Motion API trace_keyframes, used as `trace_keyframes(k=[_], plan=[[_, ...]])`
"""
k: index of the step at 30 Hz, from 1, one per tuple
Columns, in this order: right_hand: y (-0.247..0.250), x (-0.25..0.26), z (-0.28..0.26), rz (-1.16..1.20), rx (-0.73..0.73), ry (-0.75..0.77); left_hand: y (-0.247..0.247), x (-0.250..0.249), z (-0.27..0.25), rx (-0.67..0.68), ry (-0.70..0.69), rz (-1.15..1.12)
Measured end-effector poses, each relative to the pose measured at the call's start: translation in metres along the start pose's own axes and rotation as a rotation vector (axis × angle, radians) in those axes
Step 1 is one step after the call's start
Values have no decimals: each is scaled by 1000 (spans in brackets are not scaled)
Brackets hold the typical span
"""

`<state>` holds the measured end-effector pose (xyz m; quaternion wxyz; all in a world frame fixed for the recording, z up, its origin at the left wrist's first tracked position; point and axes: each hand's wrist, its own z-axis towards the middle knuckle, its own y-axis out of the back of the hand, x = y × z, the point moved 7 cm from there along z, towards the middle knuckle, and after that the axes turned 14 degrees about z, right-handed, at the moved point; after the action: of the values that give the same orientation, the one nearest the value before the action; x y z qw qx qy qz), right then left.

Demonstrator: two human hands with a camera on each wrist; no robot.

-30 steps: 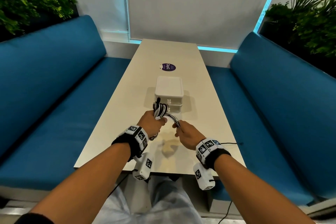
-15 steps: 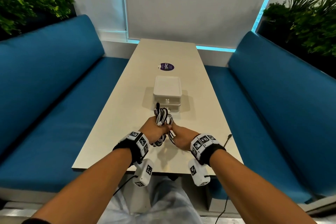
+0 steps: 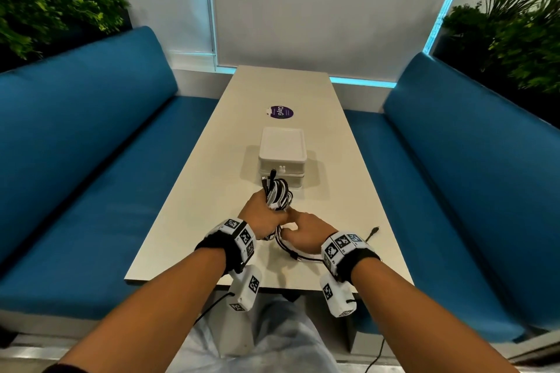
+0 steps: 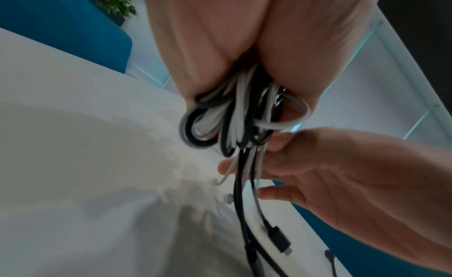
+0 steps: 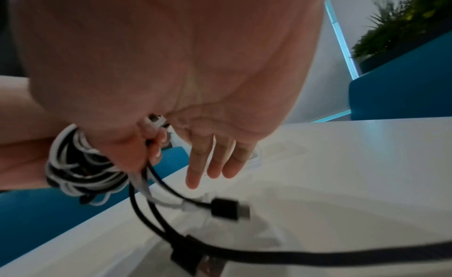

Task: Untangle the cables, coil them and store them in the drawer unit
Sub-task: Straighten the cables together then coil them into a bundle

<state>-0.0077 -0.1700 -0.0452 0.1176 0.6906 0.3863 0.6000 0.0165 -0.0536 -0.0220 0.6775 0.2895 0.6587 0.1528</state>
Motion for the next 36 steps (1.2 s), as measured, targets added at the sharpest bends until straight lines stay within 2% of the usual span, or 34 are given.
trace_keyframes(k=[3, 9, 14, 17, 21, 26, 31, 36], plan=[[-5, 1, -4, -1, 36, -16, 8, 0, 6, -54, 26, -14], [-8, 0, 0, -58, -19, 38, 14, 1, 7, -35, 81, -87], [-26, -1, 2, -147, 87, 36, 10, 2, 3, 4, 110, -149], [-25, 1, 4, -216, 94, 59, 13, 0, 7, 33, 37, -1], [-17, 4, 6, -181, 123, 41, 9, 2, 6, 158, -68, 157], [-12, -1, 2, 25, 191, -2, 3, 18, -1, 265, -62, 227], [-7, -1, 4, 131, 180, -12, -8, 15, -10, 402, -106, 400], [-11, -3, 6, 208, 123, -40, -11, 8, -3, 364, -76, 725]])
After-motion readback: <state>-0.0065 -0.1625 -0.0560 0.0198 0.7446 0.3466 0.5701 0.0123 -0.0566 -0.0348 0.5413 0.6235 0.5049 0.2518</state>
